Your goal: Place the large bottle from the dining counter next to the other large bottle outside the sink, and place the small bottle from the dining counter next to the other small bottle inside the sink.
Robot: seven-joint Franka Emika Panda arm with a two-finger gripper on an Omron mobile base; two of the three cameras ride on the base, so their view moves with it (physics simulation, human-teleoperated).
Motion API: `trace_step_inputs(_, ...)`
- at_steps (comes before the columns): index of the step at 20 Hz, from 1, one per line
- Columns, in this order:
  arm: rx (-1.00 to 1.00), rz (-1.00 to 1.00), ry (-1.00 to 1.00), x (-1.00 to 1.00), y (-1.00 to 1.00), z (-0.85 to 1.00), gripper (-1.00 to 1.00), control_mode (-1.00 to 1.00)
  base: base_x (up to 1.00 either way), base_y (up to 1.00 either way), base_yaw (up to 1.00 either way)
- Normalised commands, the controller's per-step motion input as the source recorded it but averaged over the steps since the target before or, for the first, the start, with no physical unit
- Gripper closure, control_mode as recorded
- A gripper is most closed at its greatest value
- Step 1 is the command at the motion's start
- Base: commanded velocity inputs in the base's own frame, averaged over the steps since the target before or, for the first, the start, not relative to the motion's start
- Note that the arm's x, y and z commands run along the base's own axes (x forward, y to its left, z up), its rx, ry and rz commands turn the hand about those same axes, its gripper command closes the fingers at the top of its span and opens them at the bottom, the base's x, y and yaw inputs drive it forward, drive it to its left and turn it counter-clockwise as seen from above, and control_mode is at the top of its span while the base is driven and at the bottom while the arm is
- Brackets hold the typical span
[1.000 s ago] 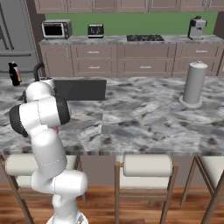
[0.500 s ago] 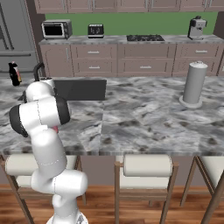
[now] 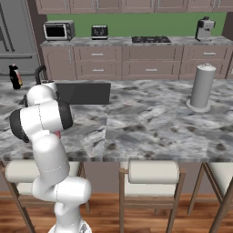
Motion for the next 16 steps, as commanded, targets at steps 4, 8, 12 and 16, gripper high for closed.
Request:
trace_step_inputs(4, 0.0, 0.0, -0.01, 0.0, 0.0, 0.0, 1.0, -1.0, 0.0, 0.0, 0.0)
trace_step_inputs(8, 0.0, 0.02, -0.07, -0.48, 0.0, 0.24, 1.0, -1.0, 0.0, 0.0, 0.0)
trace_step_inputs(12, 0.0, 0.11, -0.08, -0.93, -0.1, 0.59, 1.0, -1.0, 0.0, 0.0, 0.0)
trace_step_inputs(16, 0.0, 0.1, -0.05, -0.85, -0.14, 0.55, 1.0, -1.0, 0.0, 0.0, 0.0)
